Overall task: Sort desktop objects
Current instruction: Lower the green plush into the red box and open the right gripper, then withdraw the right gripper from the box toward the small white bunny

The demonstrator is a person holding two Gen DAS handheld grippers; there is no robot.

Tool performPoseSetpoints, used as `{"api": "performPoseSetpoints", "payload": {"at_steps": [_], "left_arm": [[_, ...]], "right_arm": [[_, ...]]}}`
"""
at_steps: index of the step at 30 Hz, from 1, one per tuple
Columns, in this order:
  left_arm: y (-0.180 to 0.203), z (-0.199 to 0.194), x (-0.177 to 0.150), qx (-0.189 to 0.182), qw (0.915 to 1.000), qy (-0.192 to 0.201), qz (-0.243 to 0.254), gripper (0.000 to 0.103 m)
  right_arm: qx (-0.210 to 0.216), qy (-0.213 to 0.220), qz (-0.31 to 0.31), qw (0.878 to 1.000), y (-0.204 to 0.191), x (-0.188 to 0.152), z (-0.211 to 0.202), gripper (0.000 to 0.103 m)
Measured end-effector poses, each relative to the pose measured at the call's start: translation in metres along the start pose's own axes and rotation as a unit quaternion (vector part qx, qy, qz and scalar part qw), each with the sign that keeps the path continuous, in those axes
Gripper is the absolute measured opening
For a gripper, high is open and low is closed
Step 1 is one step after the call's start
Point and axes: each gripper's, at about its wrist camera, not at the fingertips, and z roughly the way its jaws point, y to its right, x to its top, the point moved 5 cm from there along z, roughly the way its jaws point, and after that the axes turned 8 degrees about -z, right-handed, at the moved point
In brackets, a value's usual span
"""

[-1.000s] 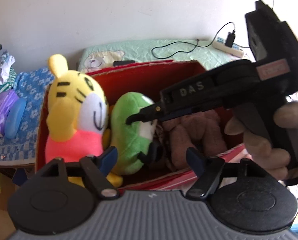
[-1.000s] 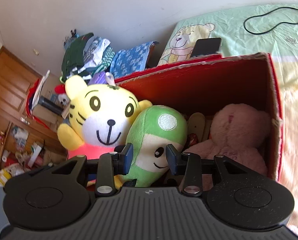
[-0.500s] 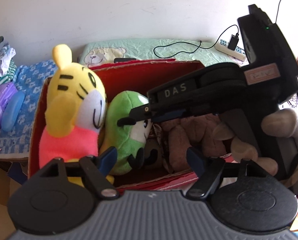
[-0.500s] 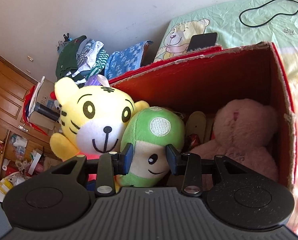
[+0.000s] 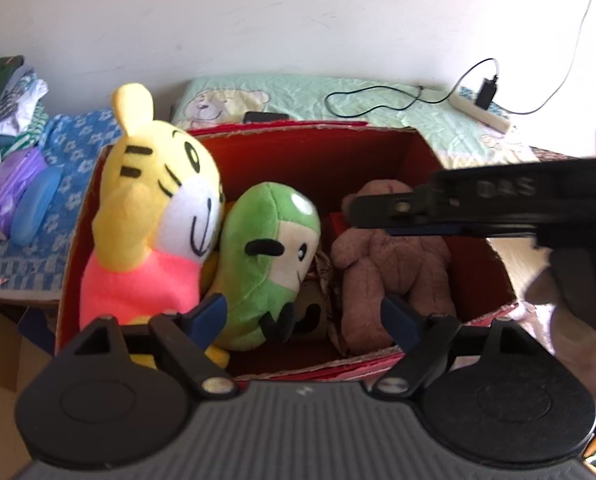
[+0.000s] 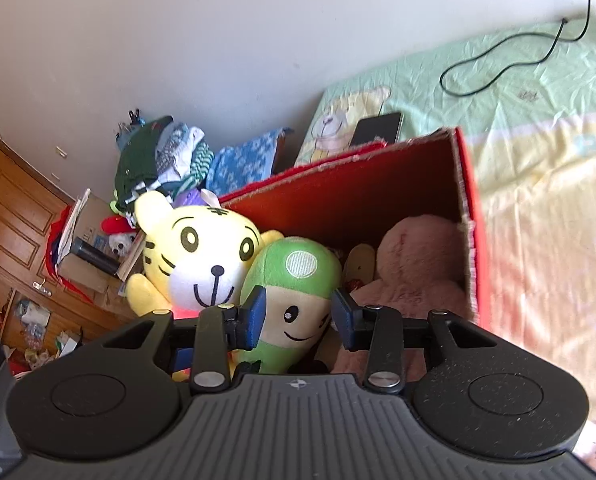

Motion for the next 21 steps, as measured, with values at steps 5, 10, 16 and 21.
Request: {"api": "performPoseSetpoints", "payload": {"at_steps": [5,10,16,21], "left_arm": [[0.013,-0.009,-0.009,0.045,0.9988,-0.003,-0.019,0.085],[0.022,-0.003,-0.013,0.092,0.995,-0.005,-0.038,0.085],[0.039,-0.001,-0.011,0.131,0.9897,0.008,-0.057,0.086],[0.046,0.005,-0.011,0.16,0.9845,0.015,-0.07,0.09]], "right_arm": [[0.006,0.0,-0.018,1.0,0.001,-0.006,-0.011,0.041],[0.017,-0.006,-0.024,1.0,0.007,-0.012,-0.025,0.041],[0.028,-0.013,-0.032,0.999,0.015,-0.019,-0.037,0.041],[0.038,-0.015,-0.044,0.998,0.018,-0.024,-0.043,0.041]]}}
